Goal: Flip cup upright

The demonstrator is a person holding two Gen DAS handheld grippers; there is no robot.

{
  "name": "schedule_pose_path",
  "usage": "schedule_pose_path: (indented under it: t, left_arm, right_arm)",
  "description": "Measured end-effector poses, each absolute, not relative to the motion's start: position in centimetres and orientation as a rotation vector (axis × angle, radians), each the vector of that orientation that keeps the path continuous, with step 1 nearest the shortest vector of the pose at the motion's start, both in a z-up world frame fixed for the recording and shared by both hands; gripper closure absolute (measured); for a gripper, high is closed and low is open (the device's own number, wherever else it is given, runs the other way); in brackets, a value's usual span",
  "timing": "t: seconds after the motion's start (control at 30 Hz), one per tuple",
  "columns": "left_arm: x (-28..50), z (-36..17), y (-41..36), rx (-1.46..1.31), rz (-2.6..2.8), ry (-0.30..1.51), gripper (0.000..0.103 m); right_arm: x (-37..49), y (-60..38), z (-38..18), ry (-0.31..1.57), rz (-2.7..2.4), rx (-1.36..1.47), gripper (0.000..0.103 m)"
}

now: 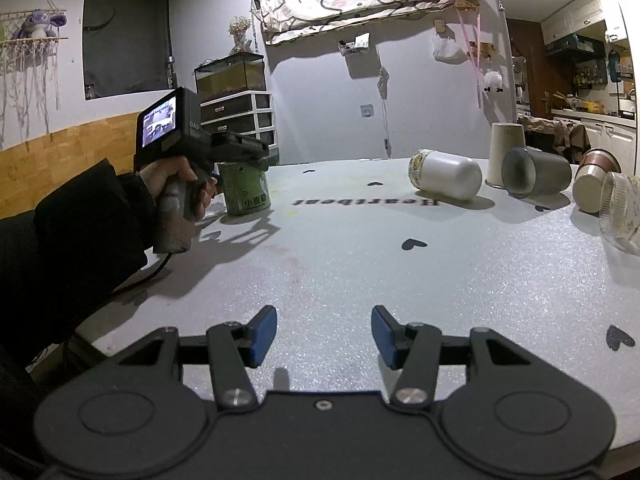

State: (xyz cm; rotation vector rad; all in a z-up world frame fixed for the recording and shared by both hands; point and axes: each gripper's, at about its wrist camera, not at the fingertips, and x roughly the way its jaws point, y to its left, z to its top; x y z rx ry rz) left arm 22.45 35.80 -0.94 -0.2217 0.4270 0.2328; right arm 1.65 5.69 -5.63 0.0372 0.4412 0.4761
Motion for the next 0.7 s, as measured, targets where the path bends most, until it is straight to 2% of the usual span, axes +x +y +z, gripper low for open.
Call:
schedule_pose_path:
  t: [0.03,0.1,0.17,0.43,0.7]
  left_arm:
    - [22.4,-0.9,35.8,-0.225,0.230,0.430,0.025]
    - [22.3,-0.9,35.8,-0.226,0.214,0.451,0.013]
    - [21.7,-0.7,35.6,-0.229,0.188,0.457,0.008]
    - [16.7,0.4,34.4,-0.199,0.112,0.479,0.006]
    - [9.0,1.0,33.4,-0.145,0.126,0.415,0.002]
  right_arm:
    - [1.7,5.7,-5.6,0.441,0.477,0.037,0.049]
    - [1.7,5.7,-5.6,0.439,0.477,0.036,0.049]
    - [1.8,5.8,-5.5,0.432,0.478,0.034,0.049]
    - [2.4,5.9,-4.4,0.383,0.463,0.016,0.049]
    - [3.3,6.1,-3.3,0.356,0.440,0.024,0.048]
